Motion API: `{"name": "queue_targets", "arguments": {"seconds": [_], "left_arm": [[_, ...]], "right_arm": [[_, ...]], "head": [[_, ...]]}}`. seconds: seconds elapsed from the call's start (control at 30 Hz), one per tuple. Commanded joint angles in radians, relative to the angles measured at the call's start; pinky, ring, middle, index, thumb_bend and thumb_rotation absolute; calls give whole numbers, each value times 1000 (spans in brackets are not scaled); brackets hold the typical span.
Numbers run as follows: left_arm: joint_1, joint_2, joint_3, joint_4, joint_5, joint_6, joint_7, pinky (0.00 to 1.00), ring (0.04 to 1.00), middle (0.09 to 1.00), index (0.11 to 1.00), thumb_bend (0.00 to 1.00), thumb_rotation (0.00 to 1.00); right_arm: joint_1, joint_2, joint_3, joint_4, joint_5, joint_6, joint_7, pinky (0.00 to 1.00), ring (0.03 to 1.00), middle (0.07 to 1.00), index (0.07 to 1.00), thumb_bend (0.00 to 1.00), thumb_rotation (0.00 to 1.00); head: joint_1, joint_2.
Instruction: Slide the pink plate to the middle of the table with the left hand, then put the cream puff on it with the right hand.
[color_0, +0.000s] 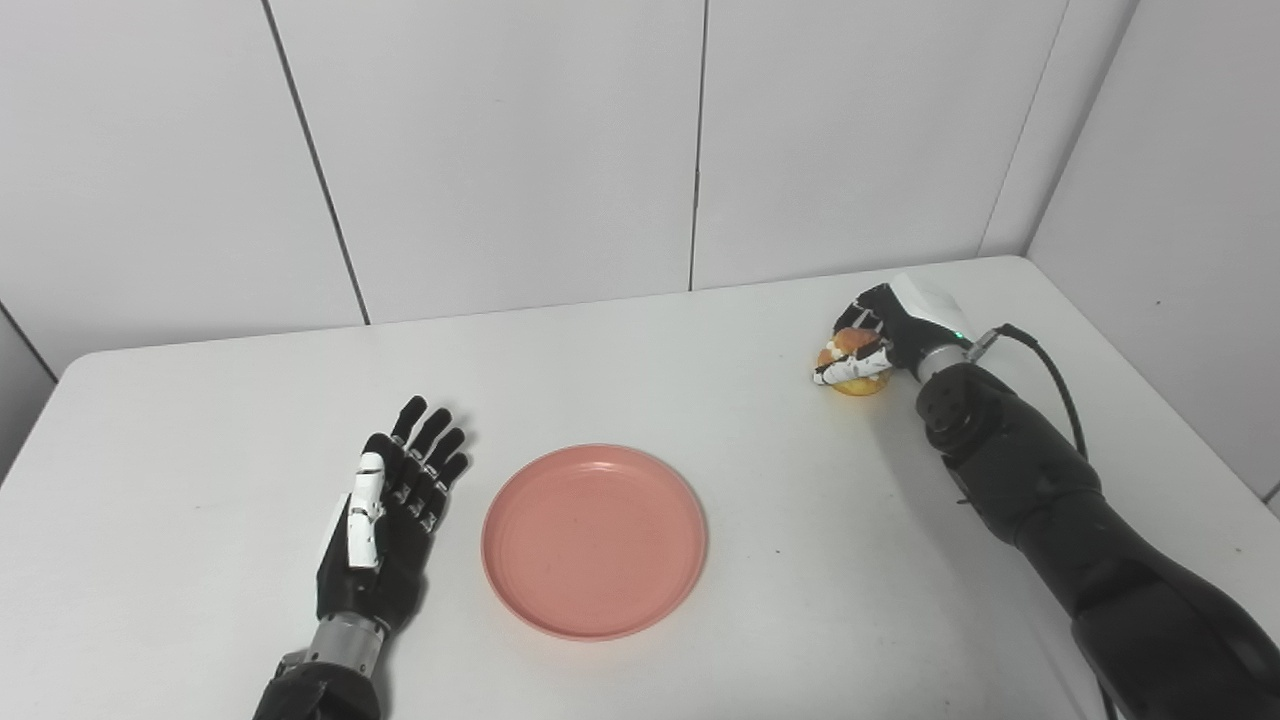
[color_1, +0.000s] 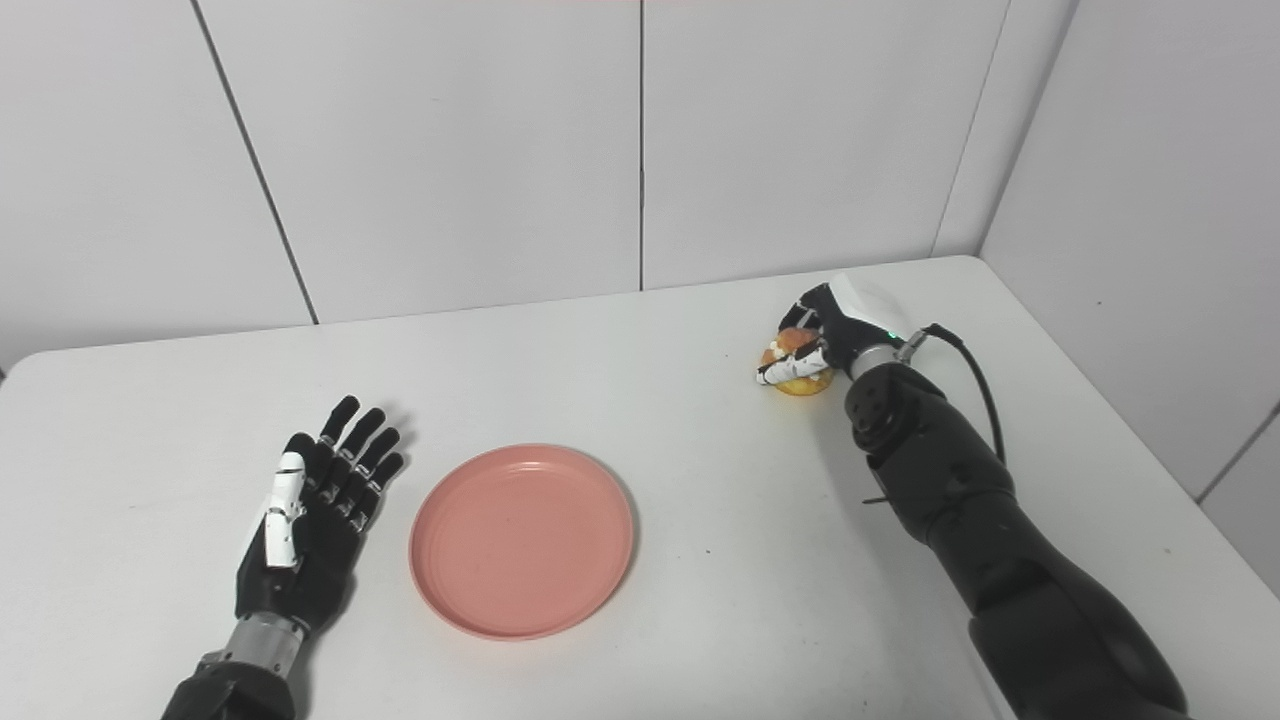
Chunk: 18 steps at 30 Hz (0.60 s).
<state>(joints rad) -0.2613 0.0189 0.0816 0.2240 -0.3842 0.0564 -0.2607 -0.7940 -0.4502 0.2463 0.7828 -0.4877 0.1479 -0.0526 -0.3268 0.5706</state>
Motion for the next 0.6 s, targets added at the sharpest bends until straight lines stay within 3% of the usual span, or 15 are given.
{"name": "queue_targets", "arguments": {"seconds": [0.0,0.23,0.43,0.57], "left_arm": [[59,0,-4,44,22,42,23,962,949,941,944,413,1000],[58,-2,-6,51,23,37,24,963,948,939,941,420,1000],[60,-9,-11,39,30,42,33,958,945,937,937,423,1000],[58,-15,-13,43,40,38,34,959,945,934,931,426,1000]], "right_arm": [[-38,-39,-23,-81,-4,22,-6,308,366,439,485,516,131],[0,-59,-51,-285,-15,49,27,280,350,421,483,516,136],[23,-54,-57,-456,-36,134,88,300,378,445,484,515,138],[36,-47,-49,-545,-52,150,125,302,379,449,485,515,135]], "head": [[1,0],[5,4],[11,4],[25,5]]}}
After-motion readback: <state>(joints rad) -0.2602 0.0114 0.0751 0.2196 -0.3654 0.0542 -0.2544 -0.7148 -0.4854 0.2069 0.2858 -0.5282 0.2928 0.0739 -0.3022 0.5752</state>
